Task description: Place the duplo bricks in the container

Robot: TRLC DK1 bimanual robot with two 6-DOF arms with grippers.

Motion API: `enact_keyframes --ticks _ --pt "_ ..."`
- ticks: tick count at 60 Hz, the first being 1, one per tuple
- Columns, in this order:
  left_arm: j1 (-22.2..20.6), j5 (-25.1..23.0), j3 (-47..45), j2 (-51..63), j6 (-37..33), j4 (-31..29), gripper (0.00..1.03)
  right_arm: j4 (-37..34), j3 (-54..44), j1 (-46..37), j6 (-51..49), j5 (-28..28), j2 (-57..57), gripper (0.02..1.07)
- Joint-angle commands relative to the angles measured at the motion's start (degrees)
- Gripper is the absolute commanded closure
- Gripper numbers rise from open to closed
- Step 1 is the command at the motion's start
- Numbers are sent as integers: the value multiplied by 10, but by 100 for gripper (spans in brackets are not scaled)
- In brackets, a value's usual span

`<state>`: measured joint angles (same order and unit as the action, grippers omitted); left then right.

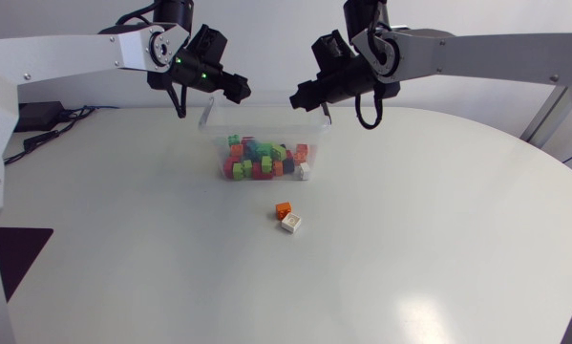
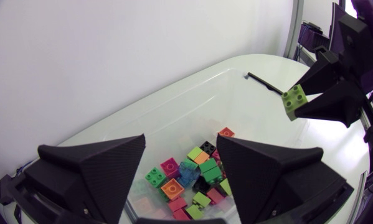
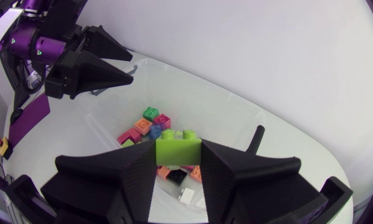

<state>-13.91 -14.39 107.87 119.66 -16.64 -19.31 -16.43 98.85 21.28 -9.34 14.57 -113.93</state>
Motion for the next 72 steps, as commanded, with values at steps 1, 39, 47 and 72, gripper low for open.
enact_keyframes --ticks 1,39,47,72 --pt "2 -12 -26 -44 -17 5 5 7 28 -1 10 -8 -25 82" --pt "7 -80 -263 -260 -203 -84 5 -55 93 9 -16 -31 -33 22" --pt "-4 -89 -297 -264 -251 -112 5 -30 -4 11 -29 -32 45 22" --pt "-66 -85 -333 -210 -326 -127 5 38 -304 12 -59 -23 294 22"
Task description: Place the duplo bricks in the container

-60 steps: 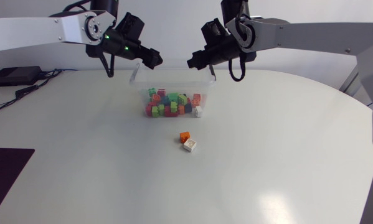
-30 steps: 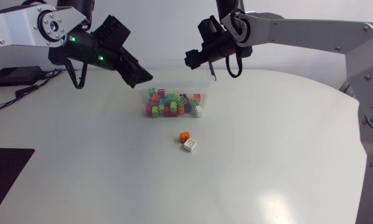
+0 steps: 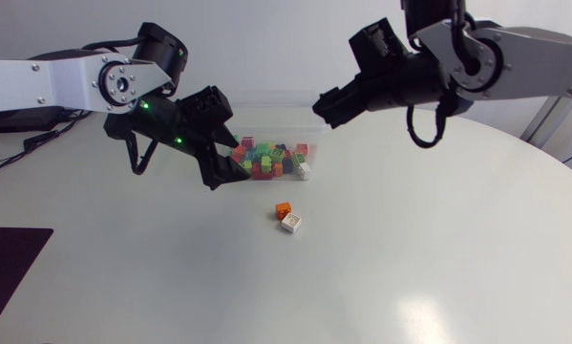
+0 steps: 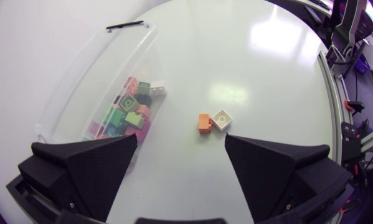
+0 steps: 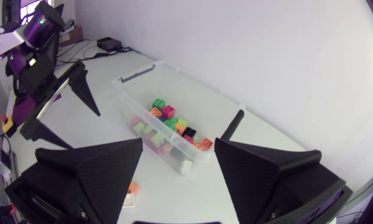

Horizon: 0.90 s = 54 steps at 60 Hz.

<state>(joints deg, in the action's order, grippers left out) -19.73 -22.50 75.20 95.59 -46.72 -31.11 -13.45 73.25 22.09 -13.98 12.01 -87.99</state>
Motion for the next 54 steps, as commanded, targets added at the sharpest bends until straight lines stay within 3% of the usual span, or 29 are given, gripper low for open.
enact_keyframes --ticks 1,25,54 --pt "-8 -4 -6 35 -25 -9 5 10 -58 4 -13 5 41 22" --pt "-54 11 39 139 -36 -20 5 29 -218 7 -40 21 131 22" --pt "-91 59 109 251 -30 -17 5 40 -277 45 -70 28 116 22"
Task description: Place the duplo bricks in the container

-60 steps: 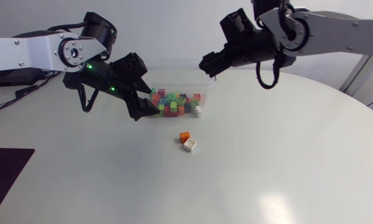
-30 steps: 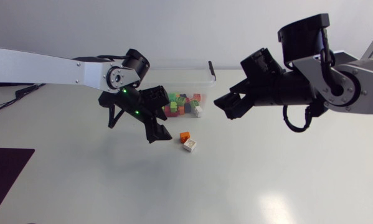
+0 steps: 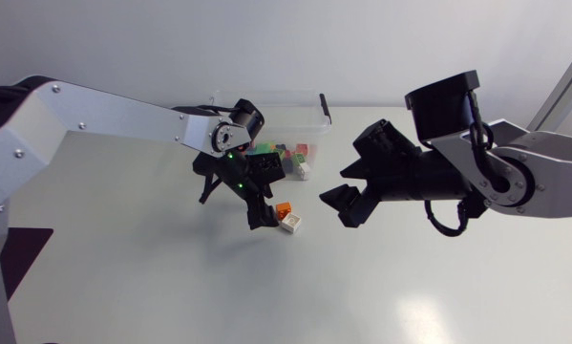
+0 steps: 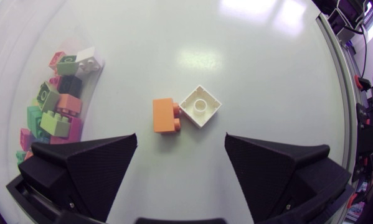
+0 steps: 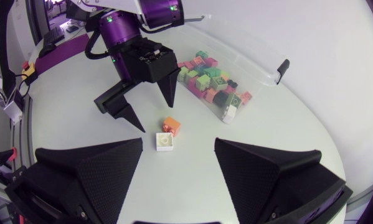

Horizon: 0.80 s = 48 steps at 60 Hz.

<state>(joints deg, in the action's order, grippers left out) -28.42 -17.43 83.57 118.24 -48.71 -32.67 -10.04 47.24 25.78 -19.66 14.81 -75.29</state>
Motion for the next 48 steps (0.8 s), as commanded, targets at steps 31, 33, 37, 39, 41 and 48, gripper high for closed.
enact_keyframes --ticks 31,33,37,39,41,48 --pt "-8 28 96 87 12 13 6 12 -26 21 -32 0 -51 22" --pt "-9 28 98 88 14 13 6 12 -24 21 -34 0 -53 23" --pt "-13 31 99 89 15 13 8 11 -21 23 -34 -1 -57 23" --pt "-15 36 101 89 17 13 8 9 -19 23 -34 -1 -57 23" --pt "-16 42 104 89 20 13 9 7 -17 24 -34 -1 -61 23" --pt "-24 75 140 106 27 -29 10 7 -19 29 -34 -1 -63 22"
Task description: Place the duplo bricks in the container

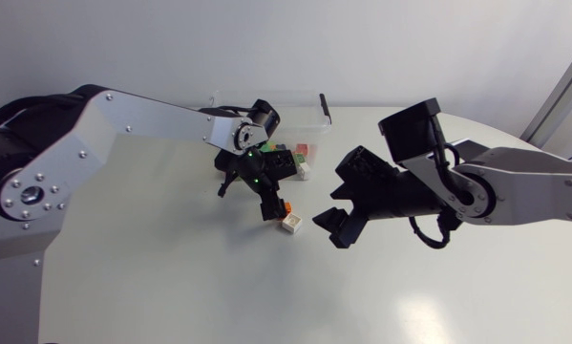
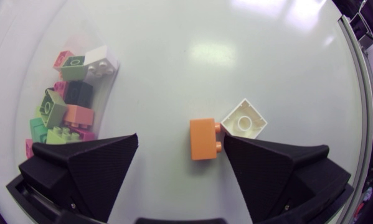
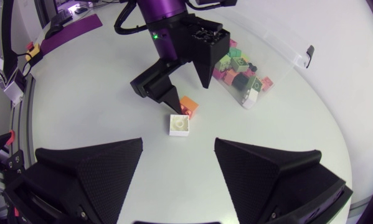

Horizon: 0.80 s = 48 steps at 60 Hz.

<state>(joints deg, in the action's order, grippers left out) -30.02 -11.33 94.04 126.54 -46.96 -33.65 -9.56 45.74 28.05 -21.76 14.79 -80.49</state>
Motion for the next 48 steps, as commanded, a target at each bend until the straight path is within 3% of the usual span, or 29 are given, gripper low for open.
enact_keyframes --ticks 1,6,14,25,32,37,48 --pt "-10 18 38 23 10 -25 11 2 -4 7 -13 -1 -11 23" --pt "-15 34 53 31 12 -38 12 2 -5 8 -13 -1 -8 23" --pt "-25 62 92 56 14 -86 25 -4 -6 8 -14 -1 0 23" --pt "-30 82 98 78 15 -110 28 -5 -14 7 -16 -1 6 23" --pt "-31 81 95 77 18 -111 47 -5 -18 8 -19 -1 6 23" --pt "-31 77 92 74 23 -110 72 -5 -20 9 -19 -1 6 23" --pt "-27 52 40 31 24 -92 75 -3 -21 9 -24 -4 -9 23"
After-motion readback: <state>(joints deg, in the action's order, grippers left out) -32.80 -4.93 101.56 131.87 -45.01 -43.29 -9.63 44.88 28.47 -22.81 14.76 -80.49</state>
